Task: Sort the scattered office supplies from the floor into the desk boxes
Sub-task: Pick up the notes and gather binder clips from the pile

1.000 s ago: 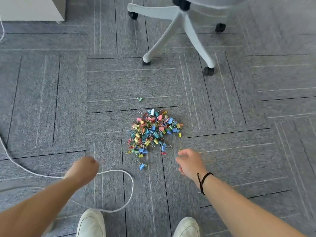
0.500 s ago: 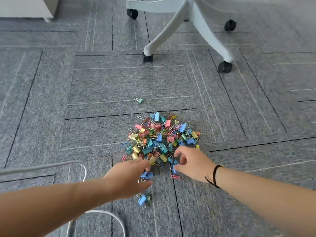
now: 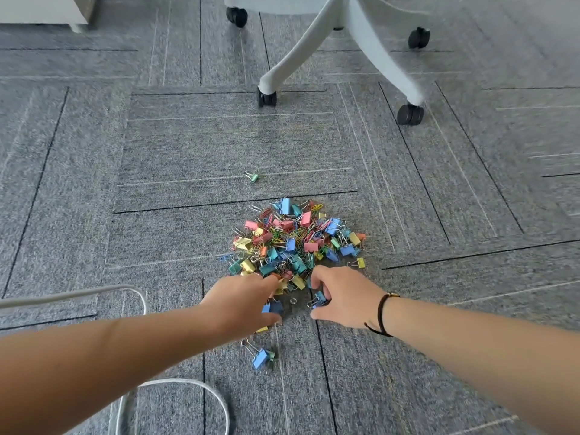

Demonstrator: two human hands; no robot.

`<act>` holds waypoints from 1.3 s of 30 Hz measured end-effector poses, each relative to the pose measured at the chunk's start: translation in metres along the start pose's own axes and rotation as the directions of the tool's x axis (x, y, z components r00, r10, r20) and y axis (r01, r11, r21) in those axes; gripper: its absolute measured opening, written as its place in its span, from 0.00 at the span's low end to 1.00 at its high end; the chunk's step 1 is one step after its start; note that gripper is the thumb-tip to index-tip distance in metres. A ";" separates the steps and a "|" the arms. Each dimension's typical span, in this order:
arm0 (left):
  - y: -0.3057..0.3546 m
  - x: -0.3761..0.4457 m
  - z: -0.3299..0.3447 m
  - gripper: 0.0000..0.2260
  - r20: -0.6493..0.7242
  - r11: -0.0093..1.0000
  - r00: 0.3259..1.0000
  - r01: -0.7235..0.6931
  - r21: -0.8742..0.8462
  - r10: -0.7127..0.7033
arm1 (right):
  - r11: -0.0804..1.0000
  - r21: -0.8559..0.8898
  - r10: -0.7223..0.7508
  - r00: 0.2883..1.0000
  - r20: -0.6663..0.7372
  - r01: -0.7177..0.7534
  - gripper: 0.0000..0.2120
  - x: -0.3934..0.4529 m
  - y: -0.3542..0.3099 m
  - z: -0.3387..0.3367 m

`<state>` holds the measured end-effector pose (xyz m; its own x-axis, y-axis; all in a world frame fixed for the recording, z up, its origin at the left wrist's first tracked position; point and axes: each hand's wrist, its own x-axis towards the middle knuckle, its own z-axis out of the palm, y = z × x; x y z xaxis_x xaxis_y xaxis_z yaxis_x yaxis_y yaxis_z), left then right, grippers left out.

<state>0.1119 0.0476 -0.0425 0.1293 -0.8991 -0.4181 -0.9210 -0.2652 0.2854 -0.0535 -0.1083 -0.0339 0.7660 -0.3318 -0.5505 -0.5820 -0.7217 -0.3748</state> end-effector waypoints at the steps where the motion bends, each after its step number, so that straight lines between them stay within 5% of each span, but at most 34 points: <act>1: 0.000 0.001 -0.002 0.19 0.006 1.000 1.000 -0.001 0.004 0.001 | 1.000 0.000 0.001 1.000 -0.003 -0.001 0.20 0.000 0.000 -0.001; 7: -0.005 -0.004 -0.012 0.07 0.066 0.989 0.998 -0.008 -0.148 0.018 | 0.999 0.012 0.040 0.999 -0.002 -0.040 0.17 -0.008 0.002 -0.004; 11: -0.019 -0.006 -0.021 0.02 0.103 0.916 0.995 0.038 -0.400 0.004 | 0.996 0.064 0.067 0.997 0.032 -0.069 0.14 -0.008 0.006 -0.013; 13: -0.022 -0.006 -0.023 0.02 0.142 0.742 0.987 0.155 -0.653 -0.082 | 0.992 0.088 0.083 0.995 0.054 -0.088 0.12 -0.007 0.006 -0.021; 15: -0.025 -0.010 -0.028 0.04 0.232 0.440 0.964 0.265 -0.858 -0.128 | 0.979 0.165 0.111 0.992 0.060 -0.119 0.10 -0.007 0.004 -0.028; 17: -0.029 -0.015 -0.031 0.11 0.310 0.183 0.943 0.328 -0.927 -0.118 | 0.898 0.404 0.152 0.984 0.091 -0.176 0.09 -0.007 -0.002 -0.034; 21: -0.029 -0.020 -0.036 0.23 0.367 -0.121 0.930 0.362 -0.924 -0.018 | 0.581 0.786 0.183 0.975 0.128 -0.213 0.11 -0.004 -0.018 -0.052; 27: -0.021 -0.023 -0.049 0.26 0.362 -0.410 0.921 0.387 -0.826 0.142 | 0.368 0.905 0.120 0.976 0.182 -0.214 0.11 -0.001 -0.047 -0.069; 33: -0.011 -0.023 -0.061 0.30 0.340 -0.408 0.915 0.401 -0.820 0.216 | 0.406 0.902 0.100 0.988 0.116 -0.147 0.10 -0.008 -0.070 -0.078; 39: -0.008 -0.017 -0.063 0.25 0.380 -0.566 0.918 0.373 -0.735 0.112 | 0.590 0.807 0.076 0.997 -0.030 -0.021 0.08 -0.012 -0.089 -0.079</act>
<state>0.1397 0.0430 0.0167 -0.1241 -0.7233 -0.6793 0.8398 -0.4412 0.3164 0.0105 -0.0885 0.0650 0.7273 -0.4043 -0.5545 -0.5793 0.0715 -0.8120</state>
